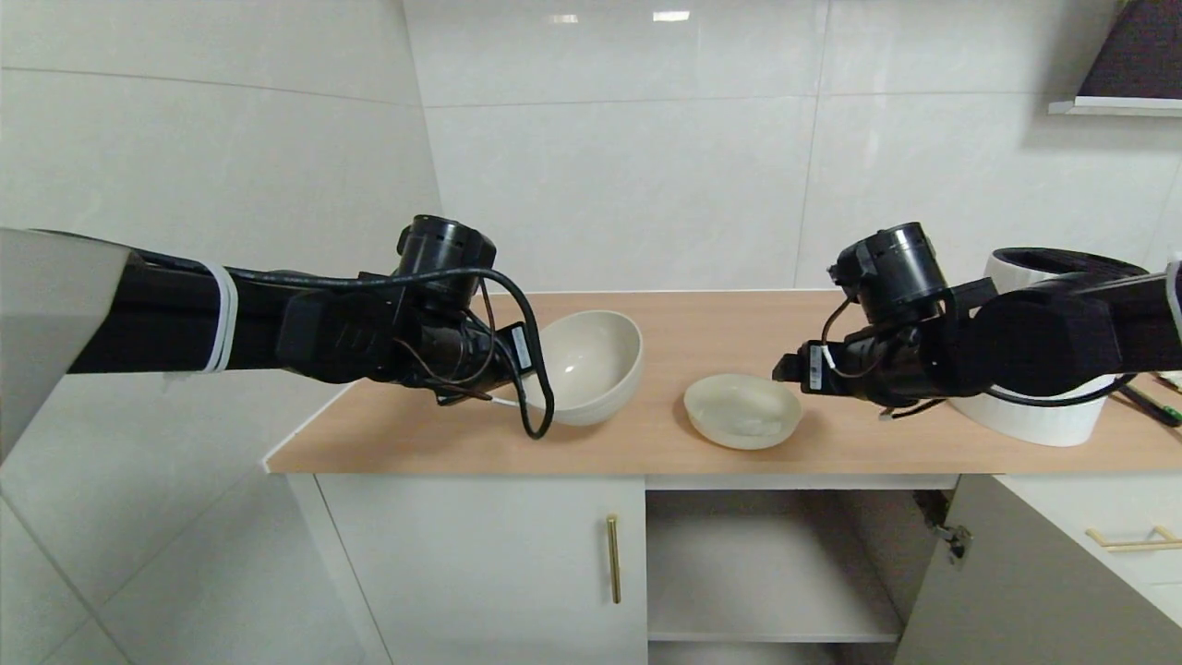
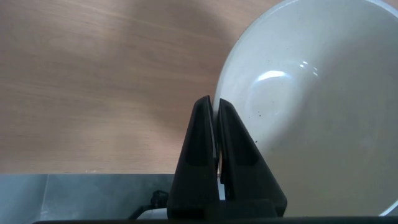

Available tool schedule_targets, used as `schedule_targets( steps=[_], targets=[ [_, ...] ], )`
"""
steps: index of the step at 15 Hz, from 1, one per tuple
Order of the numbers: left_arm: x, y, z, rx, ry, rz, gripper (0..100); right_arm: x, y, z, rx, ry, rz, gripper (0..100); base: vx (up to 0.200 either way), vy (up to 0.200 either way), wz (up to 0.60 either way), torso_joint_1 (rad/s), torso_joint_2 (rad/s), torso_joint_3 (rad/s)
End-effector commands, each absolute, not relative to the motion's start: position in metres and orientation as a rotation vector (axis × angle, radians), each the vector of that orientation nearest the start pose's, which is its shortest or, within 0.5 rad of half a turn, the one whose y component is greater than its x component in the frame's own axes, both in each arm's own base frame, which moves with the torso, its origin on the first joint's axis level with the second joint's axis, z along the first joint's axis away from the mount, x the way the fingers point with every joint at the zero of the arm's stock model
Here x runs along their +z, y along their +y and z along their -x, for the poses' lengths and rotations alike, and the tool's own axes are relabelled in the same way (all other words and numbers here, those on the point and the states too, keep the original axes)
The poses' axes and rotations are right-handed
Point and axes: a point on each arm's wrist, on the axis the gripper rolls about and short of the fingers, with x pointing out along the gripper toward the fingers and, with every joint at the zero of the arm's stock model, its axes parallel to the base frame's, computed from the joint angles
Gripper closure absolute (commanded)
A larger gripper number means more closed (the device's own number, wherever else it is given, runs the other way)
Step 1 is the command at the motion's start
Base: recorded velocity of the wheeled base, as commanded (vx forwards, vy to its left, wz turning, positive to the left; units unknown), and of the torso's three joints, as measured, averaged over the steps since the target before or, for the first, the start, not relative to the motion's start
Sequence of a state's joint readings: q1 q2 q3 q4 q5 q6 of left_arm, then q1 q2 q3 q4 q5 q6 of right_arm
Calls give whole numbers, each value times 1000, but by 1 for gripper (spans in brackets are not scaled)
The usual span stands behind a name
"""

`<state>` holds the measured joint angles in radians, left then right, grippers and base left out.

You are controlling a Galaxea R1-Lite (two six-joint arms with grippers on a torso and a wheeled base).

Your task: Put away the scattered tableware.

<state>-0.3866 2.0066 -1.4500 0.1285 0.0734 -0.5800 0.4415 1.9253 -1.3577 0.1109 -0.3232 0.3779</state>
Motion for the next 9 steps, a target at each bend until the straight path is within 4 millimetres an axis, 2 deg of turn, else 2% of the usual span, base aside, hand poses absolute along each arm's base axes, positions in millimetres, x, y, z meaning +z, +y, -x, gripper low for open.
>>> schedule_targets(
  steps=[1,9],
  targets=[
    [182,-146,-364,-99,724,401,100,171,157,-349,-18,673,-97,0,0,0,0,0,0,0],
    [186,-145,-362,-101,715,403,100,146,160,-364,-41,720,-75,0,0,0,0,0,0,0]
  ],
)
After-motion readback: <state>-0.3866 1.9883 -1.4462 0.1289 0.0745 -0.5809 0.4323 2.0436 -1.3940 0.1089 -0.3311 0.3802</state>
